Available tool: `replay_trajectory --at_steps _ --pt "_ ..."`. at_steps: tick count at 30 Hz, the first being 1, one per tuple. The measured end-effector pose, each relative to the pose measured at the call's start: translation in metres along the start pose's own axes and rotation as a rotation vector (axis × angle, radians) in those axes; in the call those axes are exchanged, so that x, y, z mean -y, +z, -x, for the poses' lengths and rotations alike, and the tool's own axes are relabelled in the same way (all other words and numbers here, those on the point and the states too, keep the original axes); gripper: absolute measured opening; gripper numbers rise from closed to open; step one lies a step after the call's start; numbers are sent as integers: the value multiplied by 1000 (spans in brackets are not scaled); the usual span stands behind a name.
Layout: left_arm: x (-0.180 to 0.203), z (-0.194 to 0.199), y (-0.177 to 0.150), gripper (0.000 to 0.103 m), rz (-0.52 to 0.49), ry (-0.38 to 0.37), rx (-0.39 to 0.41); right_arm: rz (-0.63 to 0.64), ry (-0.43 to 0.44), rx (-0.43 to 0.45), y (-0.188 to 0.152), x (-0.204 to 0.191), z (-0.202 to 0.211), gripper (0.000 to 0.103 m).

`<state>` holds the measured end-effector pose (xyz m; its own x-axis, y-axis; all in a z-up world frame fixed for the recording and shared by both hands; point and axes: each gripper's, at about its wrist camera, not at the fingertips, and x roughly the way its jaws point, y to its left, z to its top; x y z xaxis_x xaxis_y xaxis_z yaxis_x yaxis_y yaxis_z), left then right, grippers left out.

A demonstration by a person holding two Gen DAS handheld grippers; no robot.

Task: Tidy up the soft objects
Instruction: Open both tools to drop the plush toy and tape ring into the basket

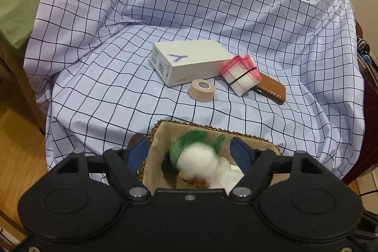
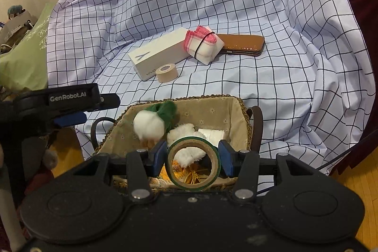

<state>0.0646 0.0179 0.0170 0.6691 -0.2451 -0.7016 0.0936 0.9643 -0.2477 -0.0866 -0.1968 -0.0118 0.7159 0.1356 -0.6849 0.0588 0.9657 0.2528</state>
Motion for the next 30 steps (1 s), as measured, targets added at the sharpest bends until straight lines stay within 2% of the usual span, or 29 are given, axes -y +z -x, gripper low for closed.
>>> replay_trajectory --at_steps 15,22,30 --pt "7 27 -25 77 -55 103 41 2 -27 4 1 -1 -3 47" --pt "15 24 -35 77 -105 126 2 4 -53 9 2 -1 -5 48" --pt "13 20 -38 77 -107 129 -22 -1 -58 -3 2 0 -10 48"
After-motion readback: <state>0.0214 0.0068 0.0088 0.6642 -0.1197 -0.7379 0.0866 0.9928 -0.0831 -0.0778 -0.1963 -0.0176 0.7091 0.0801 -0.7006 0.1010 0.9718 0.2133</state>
